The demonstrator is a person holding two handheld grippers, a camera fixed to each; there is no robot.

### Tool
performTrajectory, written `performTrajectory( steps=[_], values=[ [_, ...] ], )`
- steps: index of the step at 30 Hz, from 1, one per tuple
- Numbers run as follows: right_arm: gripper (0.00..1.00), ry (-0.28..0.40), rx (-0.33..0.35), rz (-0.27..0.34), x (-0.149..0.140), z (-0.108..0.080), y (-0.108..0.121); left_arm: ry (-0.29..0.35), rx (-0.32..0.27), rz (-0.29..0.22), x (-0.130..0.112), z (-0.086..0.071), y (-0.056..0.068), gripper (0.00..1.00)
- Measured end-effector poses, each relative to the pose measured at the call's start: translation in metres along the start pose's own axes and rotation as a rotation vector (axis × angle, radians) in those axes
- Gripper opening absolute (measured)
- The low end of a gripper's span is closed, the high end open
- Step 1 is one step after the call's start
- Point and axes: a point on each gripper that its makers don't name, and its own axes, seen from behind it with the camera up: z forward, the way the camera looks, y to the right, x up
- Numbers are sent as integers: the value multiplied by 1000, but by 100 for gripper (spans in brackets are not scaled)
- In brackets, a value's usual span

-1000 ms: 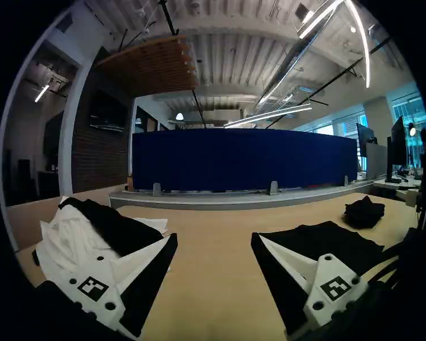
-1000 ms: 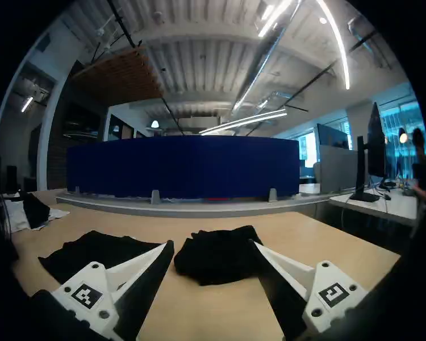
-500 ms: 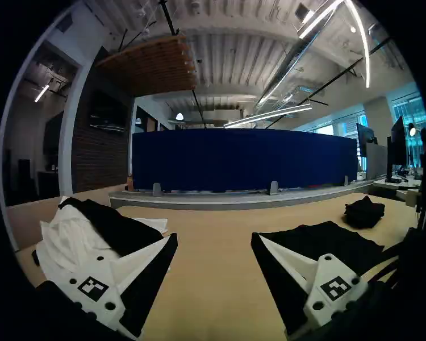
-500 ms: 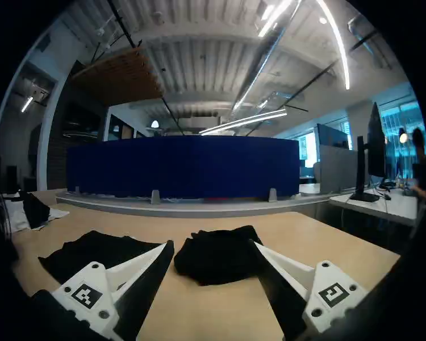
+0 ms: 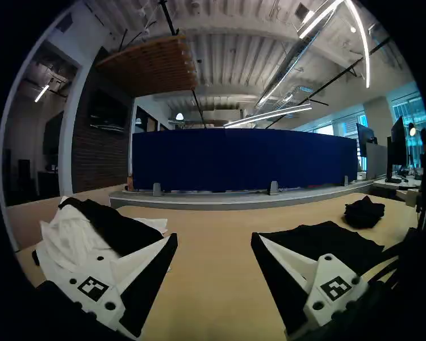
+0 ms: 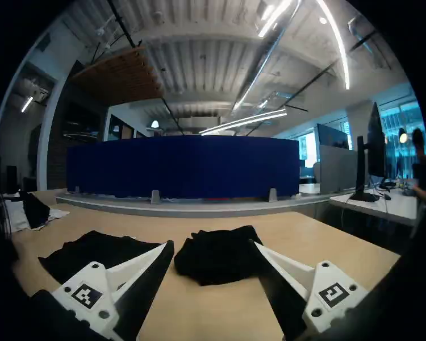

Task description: Fold towel

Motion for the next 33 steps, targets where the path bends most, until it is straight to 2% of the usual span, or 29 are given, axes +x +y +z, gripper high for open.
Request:
performTrajectory(
  steps=[33],
  values=[
    [100,0,9,0,0,-1,-1,0,0,0,1,-1,0,96]
  ],
)
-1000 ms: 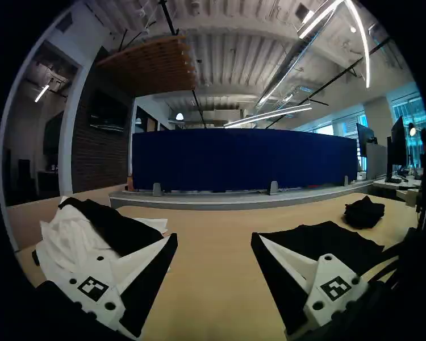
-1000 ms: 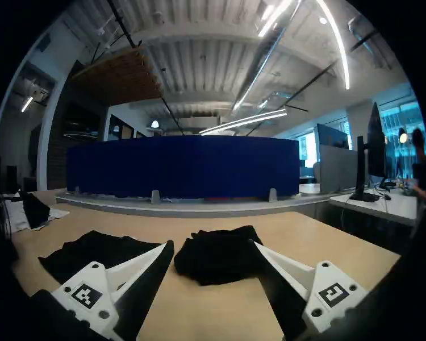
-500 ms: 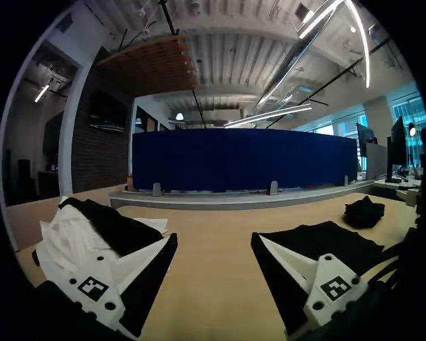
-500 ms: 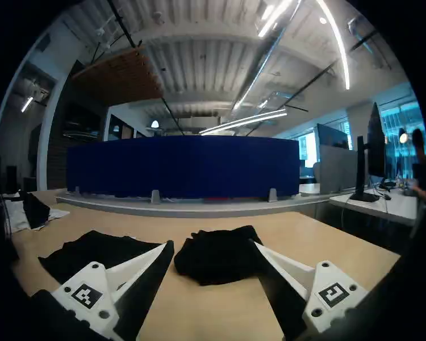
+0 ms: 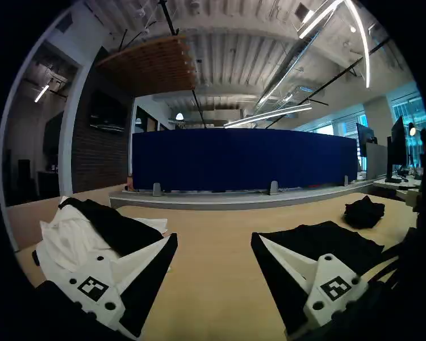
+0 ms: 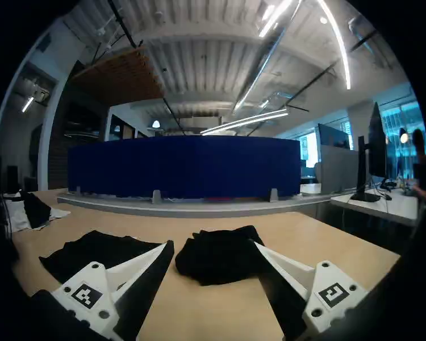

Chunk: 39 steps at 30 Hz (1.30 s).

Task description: Fold towel

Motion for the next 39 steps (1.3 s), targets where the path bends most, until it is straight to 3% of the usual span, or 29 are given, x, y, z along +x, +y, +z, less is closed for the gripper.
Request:
performTrajectory(
  steps=[8,14,20,30,39],
  values=[
    [100,-1,11,3,5,0,-3,3,19,6,2,4,-4,96],
    [100,2,26,-9,34,1,-14,33,13,15,38,10,3,96],
    [100,-11,36,-19,77,0,-23,16,-10,5,77,10,8,96],
    [100,-69,54,5,121,2,-37,-69,-41,33,116,4,15,96],
    [100,-108,97,-17,128,8,-50,-132,-88,36,115,9,33,96]
  ],
)
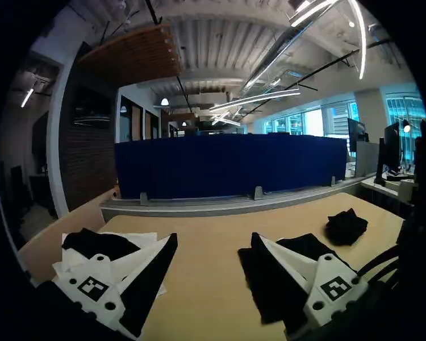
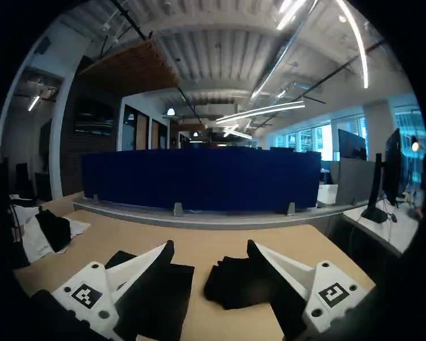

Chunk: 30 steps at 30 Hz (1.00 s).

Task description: Fold towel

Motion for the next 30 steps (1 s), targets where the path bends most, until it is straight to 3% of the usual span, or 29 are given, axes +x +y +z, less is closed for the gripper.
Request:
performTrajectory(
  steps=[8,12,22,30],
  values=[
    [100,-54,47,-14,-8,2,-6,-52,-54,10,-9,4,13,96],
    [100,-114,109,-34,-20,1,-15,-91,-101,38,-17,5,19,96],
    [100,-324,302,-133,-69,-11,-44,-242,-277,143,-56,-6,49,96],
    [100,-516,433,-204,-115,-31,-58,-367,-408,184,-88,-18,69,96]
  ],
)
